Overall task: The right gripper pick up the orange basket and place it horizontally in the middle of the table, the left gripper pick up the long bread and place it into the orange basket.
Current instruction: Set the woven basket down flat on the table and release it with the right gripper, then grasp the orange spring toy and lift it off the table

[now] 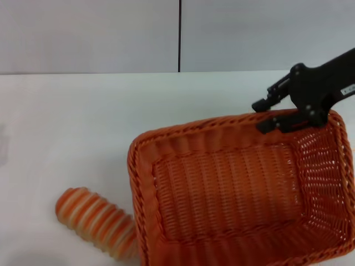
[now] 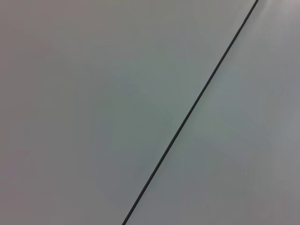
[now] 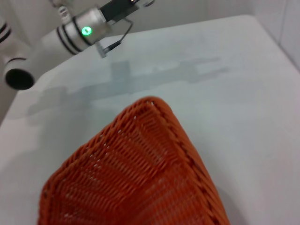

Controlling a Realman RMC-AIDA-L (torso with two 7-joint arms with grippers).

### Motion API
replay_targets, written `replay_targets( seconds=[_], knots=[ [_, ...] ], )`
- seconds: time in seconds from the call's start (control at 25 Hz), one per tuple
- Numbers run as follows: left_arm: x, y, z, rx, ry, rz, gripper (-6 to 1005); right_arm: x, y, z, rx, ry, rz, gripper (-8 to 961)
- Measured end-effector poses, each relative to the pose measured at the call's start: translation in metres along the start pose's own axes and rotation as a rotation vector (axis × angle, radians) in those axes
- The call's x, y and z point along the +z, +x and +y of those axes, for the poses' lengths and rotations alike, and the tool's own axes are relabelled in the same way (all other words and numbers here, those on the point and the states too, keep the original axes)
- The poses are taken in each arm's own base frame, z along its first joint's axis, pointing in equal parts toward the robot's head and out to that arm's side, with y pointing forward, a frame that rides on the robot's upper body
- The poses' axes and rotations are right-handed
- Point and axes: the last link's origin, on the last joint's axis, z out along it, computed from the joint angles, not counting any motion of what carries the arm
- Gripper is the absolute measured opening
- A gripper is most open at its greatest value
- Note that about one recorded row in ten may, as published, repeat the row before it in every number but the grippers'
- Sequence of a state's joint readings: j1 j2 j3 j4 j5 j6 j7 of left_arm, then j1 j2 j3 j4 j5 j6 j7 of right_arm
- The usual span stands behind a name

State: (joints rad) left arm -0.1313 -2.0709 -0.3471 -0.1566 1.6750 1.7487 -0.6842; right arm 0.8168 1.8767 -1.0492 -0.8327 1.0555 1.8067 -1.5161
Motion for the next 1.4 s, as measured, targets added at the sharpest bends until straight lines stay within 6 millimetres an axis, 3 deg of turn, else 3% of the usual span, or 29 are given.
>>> replay_targets(
  seconds=[0.12, 0.32, 0.52, 0.64, 0.72, 0.84, 0.92, 1.04, 1.08, 1.24, 1.4],
  knots=[
    [0.001, -0.001, 0.001, -0.002, -0.002, -0.002, 623, -0.002, -0.002, -0.003, -0.001, 0.024, -0.021, 252],
    [0.001, -0.002, 0.002, -0.009, -0.009, -0.009, 607, -0.009, 0.001, -0.006, 0.008, 0.072, -0.054, 431],
    [0.000, -0.002, 0.001, -0.003, -0.025, -0.027, 590, -0.034, 0.017, -0.006, 0.048, 0.210, -0.226, 502],
    [0.003, 0.001, 0.000, -0.012, -0.092, -0.072, 580, -0.052, 0.041, 0.005, 0.101, 0.360, -0.454, 511],
    [0.004, 0.003, -0.001, -0.009, -0.122, -0.092, 574, -0.056, 0.048, 0.008, 0.114, 0.403, -0.507, 511],
    [0.009, 0.011, 0.001, 0.023, -0.325, -0.227, 564, -0.071, 0.082, 0.027, 0.184, 0.545, -0.689, 511],
    [0.010, 0.013, 0.003, 0.032, -0.386, -0.270, 568, -0.071, 0.091, 0.032, 0.208, 0.561, -0.725, 511],
    [0.014, 0.022, 0.006, 0.052, -0.526, -0.371, 573, -0.077, 0.122, 0.048, 0.290, 0.660, -0.842, 511],
    [0.014, 0.022, 0.006, 0.052, -0.526, -0.371, 601, -0.077, 0.122, 0.048, 0.290, 0.660, -0.842, 511],
    [0.007, 0.029, 0.002, 0.070, -0.549, -0.426, 715, -0.082, 0.159, 0.062, 0.404, 0.841, -1.028, 511],
    [0.001, 0.028, 0.002, 0.082, -0.578, -0.482, 753, -0.083, 0.178, 0.073, 0.430, 0.988, -1.125, 511]
  ],
)
